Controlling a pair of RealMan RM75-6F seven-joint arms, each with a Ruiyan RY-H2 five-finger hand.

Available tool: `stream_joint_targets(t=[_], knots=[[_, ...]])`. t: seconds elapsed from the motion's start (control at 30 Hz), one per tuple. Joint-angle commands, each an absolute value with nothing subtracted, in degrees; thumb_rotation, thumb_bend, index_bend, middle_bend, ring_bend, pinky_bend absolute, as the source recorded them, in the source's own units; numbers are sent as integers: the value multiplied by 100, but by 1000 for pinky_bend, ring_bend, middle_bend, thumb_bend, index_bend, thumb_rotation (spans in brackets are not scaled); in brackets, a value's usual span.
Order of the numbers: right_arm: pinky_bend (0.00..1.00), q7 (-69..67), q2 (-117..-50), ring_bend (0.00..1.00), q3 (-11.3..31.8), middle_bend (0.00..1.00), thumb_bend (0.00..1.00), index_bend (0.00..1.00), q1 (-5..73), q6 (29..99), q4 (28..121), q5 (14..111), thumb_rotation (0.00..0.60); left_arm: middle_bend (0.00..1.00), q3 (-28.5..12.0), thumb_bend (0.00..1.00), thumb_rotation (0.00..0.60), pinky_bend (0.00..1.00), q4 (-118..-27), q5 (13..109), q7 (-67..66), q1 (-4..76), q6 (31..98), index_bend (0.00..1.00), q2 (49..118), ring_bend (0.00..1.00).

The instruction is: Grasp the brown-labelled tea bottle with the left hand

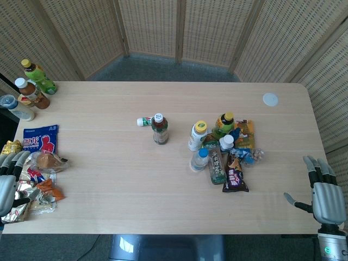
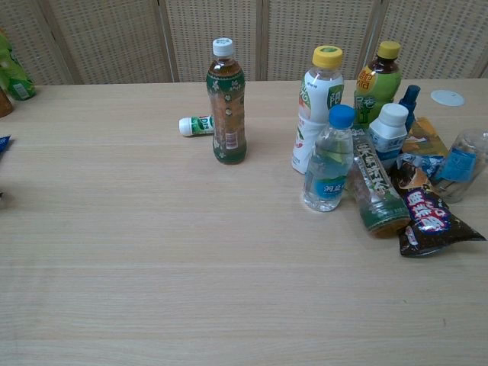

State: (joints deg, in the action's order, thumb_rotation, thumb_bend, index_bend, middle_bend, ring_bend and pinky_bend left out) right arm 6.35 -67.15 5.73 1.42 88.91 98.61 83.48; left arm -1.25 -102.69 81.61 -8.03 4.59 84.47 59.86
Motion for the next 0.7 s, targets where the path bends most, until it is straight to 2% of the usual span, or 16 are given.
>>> stream_joint_targets(t=[0.03, 0.23, 0.37, 0.7], knots=[[0, 597, -6726, 0, 577, 0, 149, 0, 146, 8887, 9839, 8349, 522, 0, -120, 234, 600, 0, -10279, 8154, -798, 448, 8442, 37, 5994, 0], [0, 515, -6741, 0, 558, 0, 149, 0, 146, 8897, 9804, 8410, 522, 0, -153, 235, 600, 0, -10287, 8111, -619, 445, 8400, 0, 6016, 0], [0, 479, -6725, 0, 544, 0, 149, 0, 105, 8972, 9825, 8454, 521, 0, -301, 234, 600, 0, -10247, 7946, -376, 625, 8117, 0, 6000, 0], [0, 500, -6633, 0, 514, 0, 148, 0, -27, 9137, 9973, 8466, 525, 0, -1003, 235, 600, 0, -10294, 7048, 965, 1812, 6180, 0, 6127, 0]])
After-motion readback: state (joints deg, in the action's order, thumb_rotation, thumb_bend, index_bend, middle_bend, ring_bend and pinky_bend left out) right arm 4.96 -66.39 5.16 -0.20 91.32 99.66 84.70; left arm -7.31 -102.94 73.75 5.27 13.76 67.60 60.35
